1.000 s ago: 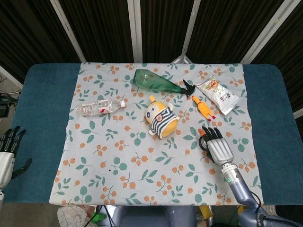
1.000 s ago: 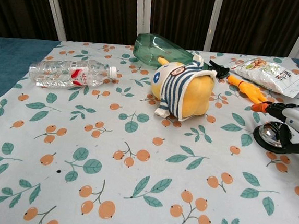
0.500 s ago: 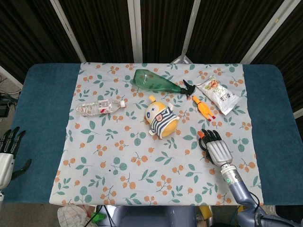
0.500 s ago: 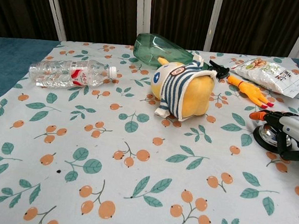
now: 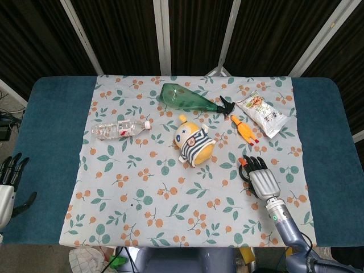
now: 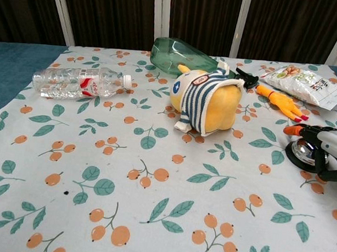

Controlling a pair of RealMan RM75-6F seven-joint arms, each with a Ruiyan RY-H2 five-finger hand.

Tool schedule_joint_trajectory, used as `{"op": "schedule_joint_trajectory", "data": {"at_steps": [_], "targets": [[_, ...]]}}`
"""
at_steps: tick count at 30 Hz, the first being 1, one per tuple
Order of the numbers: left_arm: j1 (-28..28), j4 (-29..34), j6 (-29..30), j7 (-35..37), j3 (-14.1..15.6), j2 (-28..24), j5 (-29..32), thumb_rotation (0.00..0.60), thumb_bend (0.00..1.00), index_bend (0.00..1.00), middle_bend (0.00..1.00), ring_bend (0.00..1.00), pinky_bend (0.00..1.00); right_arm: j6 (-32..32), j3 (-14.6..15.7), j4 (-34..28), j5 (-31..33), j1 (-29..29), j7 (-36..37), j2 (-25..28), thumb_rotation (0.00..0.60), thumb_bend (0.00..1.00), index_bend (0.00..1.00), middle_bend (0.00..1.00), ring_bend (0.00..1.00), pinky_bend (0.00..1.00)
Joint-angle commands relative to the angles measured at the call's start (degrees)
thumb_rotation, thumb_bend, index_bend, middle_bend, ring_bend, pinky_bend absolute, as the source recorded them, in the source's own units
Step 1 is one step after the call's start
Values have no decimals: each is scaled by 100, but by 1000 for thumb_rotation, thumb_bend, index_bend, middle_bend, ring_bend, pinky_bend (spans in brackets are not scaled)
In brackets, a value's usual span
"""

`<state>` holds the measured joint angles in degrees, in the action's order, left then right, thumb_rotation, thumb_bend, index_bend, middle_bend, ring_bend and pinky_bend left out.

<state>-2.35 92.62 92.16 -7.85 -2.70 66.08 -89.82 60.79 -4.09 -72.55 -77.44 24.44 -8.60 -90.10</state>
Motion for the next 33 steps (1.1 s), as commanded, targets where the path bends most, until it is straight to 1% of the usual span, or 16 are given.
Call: {"op": "schedule_joint_trajectory", "data": {"at_steps": [1, 5, 7, 9, 12, 14, 18, 22, 26, 33], "targets": [[-5, 3, -12, -16, -3, 6, 7, 600, 404, 47, 0, 27, 165, -128, 21, 192, 35, 52, 70, -132, 600, 1000, 84, 0, 0, 0], [-8, 4, -20, -42, -6, 13, 14, 600, 405, 47, 0, 27, 165, -138, 12, 260, -5, 93, 87, -178, 600, 1000, 83, 0, 0, 0], [-6, 5, -16, -41, -7, 11, 14, 600, 404, 47, 0, 27, 165, -57, -9, 190, -54, 91, 108, -137, 600, 1000, 84, 0, 0, 0], [-2, 4, -10, -39, -7, 9, 13, 600, 405, 47, 0, 27, 165, 155, -46, 11, -164, 62, 125, -28, 600, 1000, 84, 0, 0, 0], [7, 6, 6, -31, -5, 5, 8, 600, 405, 47, 0, 27, 165, 516, -105, -411, -324, -11, 74, 238, 600, 1000, 83, 0, 0, 0], [12, 12, 6, -26, 2, 0, 4, 600, 405, 47, 0, 27, 165, 861, -170, -961, -439, -107, -112, 609, 600, 1000, 83, 0, 0, 0], [15, 32, -10, -40, 8, -2, 18, 600, 404, 47, 0, 27, 165, 1081, -167, -1664, -447, -239, -470, 1054, 600, 1000, 84, 0, 0, 0], [12, 57, -32, -62, 17, -7, 18, 600, 404, 47, 0, 27, 165, 1343, -32, -2332, -529, -455, -800, 1466, 600, 1000, 83, 0, 0, 0], [28, 62, -5, -27, 14, -26, 19, 600, 405, 47, 0, 27, 165, 1643, 136, -2685, -666, -717, -831, 1749, 600, 1000, 83, 0, 0, 0], [56, 69, 44, 64, 11, -62, 11, 600, 404, 47, 0, 27, 165, 2352, 359, -2614, -1038, -1208, -640, 1973, 600, 1000, 83, 0, 0, 0]]}}
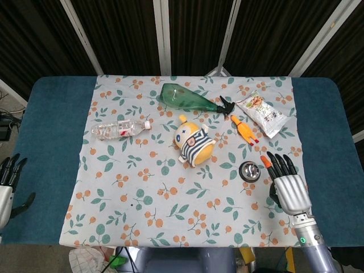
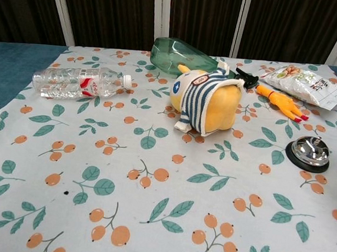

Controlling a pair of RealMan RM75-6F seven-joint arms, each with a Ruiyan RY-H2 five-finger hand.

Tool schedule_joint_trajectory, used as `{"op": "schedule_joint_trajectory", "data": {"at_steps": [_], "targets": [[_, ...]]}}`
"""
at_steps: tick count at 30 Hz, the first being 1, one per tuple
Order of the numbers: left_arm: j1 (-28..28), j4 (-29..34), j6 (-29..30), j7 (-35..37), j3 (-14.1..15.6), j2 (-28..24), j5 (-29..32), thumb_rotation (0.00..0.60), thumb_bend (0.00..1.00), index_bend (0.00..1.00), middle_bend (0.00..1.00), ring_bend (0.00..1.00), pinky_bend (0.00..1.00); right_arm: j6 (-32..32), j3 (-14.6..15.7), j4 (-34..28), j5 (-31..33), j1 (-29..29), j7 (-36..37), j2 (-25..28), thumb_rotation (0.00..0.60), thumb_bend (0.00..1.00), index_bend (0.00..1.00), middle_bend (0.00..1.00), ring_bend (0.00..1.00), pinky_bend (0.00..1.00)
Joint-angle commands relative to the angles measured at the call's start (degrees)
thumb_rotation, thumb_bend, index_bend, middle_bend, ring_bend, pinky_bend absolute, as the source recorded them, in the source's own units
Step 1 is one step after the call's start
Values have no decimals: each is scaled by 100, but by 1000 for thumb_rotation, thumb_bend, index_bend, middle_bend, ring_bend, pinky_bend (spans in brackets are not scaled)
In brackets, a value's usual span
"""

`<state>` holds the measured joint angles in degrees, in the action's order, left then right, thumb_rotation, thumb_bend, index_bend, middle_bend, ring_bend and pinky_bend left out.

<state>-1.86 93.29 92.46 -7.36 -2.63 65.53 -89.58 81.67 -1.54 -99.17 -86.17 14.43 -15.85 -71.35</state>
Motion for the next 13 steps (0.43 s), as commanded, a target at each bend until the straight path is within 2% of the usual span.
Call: {"op": "schedule_joint_trajectory", "data": {"at_steps": [1, 5, 13], "targets": [[16, 6, 33, 29, 7, -12, -25, 600, 404, 47, 0, 27, 165, 398, 134, 96, -226, -294, 148, 124, 600, 1000, 83, 0, 0, 0], [47, 9, 83, 47, 23, -24, -60, 600, 405, 47, 0, 27, 165, 722, 233, 401, -489, -508, 370, 106, 600, 1000, 83, 0, 0, 0], [43, 19, 60, 74, 39, -14, -89, 600, 404, 47, 0, 27, 165, 877, 126, 540, -575, -608, 428, 159, 600, 1000, 84, 0, 0, 0]]}}
